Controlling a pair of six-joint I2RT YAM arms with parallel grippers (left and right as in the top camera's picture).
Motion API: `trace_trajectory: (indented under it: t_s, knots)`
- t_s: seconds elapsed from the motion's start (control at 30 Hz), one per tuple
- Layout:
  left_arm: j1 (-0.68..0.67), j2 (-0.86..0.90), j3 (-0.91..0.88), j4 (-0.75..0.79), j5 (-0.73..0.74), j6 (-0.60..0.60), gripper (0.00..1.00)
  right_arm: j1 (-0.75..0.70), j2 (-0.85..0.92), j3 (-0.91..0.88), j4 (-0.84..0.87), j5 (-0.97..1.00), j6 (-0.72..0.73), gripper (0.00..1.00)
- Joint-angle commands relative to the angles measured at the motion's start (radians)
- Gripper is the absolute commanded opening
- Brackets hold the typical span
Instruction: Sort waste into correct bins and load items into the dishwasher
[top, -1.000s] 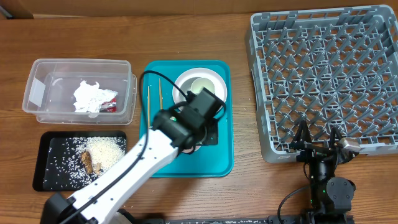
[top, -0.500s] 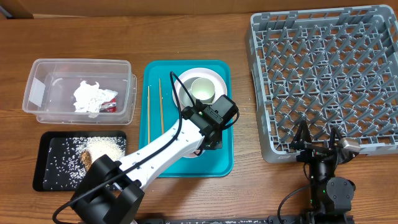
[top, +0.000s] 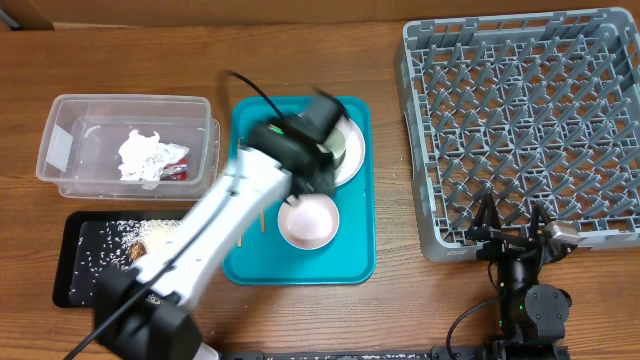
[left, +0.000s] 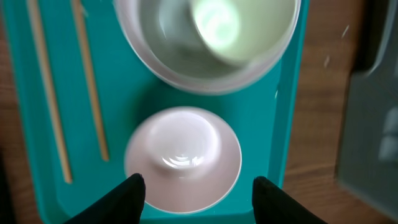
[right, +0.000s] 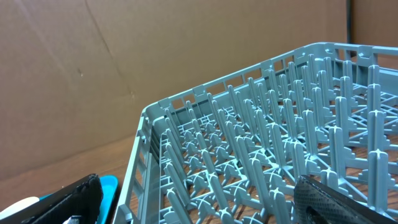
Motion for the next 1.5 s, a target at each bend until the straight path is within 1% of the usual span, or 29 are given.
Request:
trace_trajectory:
  t_s: [0.0, 0.1, 0.23, 0.27, 0.3, 0.33, 0.4, 0.47, 0.5, 0.6, 0.7, 0.9, 0.97, 1.03, 1.1, 1.2, 1.3, 1.4, 1.47]
  knots:
    - [0.139, -0.104, 0.095, -0.026, 0.085, 0.157, 0.59, -0.003, -0.011, -0.010, 0.007, 0.008, 0.004, 1.00]
    - [0.245, -0.163, 0.112, -0.032, 0.113, 0.239, 0.63, -0.003, -0.011, -0.010, 0.004, -0.078, 0.005, 1.00]
    - [0.388, -0.222, 0.112, -0.032, 0.108, 0.261, 0.69, -0.003, -0.011, -0.010, 0.051, -0.243, 0.004, 1.00]
    - [0.424, -0.231, 0.112, -0.032, 0.104, 0.261, 0.75, -0.003, -0.011, -0.010, 0.053, -0.274, 0.004, 1.00]
    - [0.459, -0.237, 0.112, -0.032, 0.096, 0.261, 0.98, -0.003, -0.011, -0.005, 0.049, -0.283, 0.005, 1.00]
    - [0.491, -0.239, 0.112, -0.034, 0.086, 0.261, 1.00, -0.003, -0.011, 0.006, 0.039, -0.279, 0.005, 1.00]
    - [0.547, -0.238, 0.112, -0.049, 0.079, 0.259, 1.00, -0.003, -0.002, 0.051, -0.007, -0.266, 0.005, 1.00]
    - [0.584, -0.234, 0.110, -0.067, 0.088, 0.215, 1.00, -0.003, 0.026, 0.122, -0.055, -0.264, 0.005, 1.00]
    - [0.595, -0.232, 0.109, -0.068, 0.090, 0.195, 1.00, -0.003, 0.050, 0.166, -0.077, -0.264, 0.005, 1.00]
    - [0.605, -0.231, 0.109, -0.067, 0.082, 0.193, 1.00, -0.003, 0.163, 0.331, -0.141, -0.278, 0.004, 1.00]
    - [0.604, -0.231, 0.109, -0.066, 0.082, 0.193, 1.00, -0.003, 0.332, 0.553, -0.264, -0.327, 0.000, 1.00]
    - [0.604, -0.231, 0.109, -0.066, 0.082, 0.193, 1.00, -0.002, 0.781, 1.086, -0.669, -0.480, 0.000, 1.00]
    - [0.604, -0.231, 0.109, -0.066, 0.082, 0.193, 1.00, -0.002, 0.916, 1.231, -0.791, -0.544, 0.000, 1.00]
    - [0.604, -0.231, 0.109, -0.066, 0.082, 0.193, 1.00, -0.003, 1.032, 1.339, -0.863, -0.607, 0.001, 1.00]
    - [0.604, -0.231, 0.109, -0.066, 0.082, 0.193, 1.00, -0.003, 1.128, 1.402, -0.867, -0.682, 0.002, 1.00]
    - [0.604, -0.231, 0.109, -0.066, 0.082, 0.193, 1.00, -0.003, 1.238, 1.435, -0.862, -0.842, 0.001, 1.00]
    - [0.604, -0.231, 0.109, -0.066, 0.082, 0.193, 1.00, 0.003, 1.327, 1.434, -0.836, -0.901, 0.011, 1.00]
    - [0.604, -0.231, 0.109, -0.066, 0.082, 0.193, 1.00, 0.048, 1.410, 1.434, -0.834, -0.872, 0.027, 0.86]
    - [0.604, -0.231, 0.109, -0.066, 0.082, 0.193, 1.00, 0.105, 1.460, 1.434, -0.827, -0.798, 0.027, 0.81]
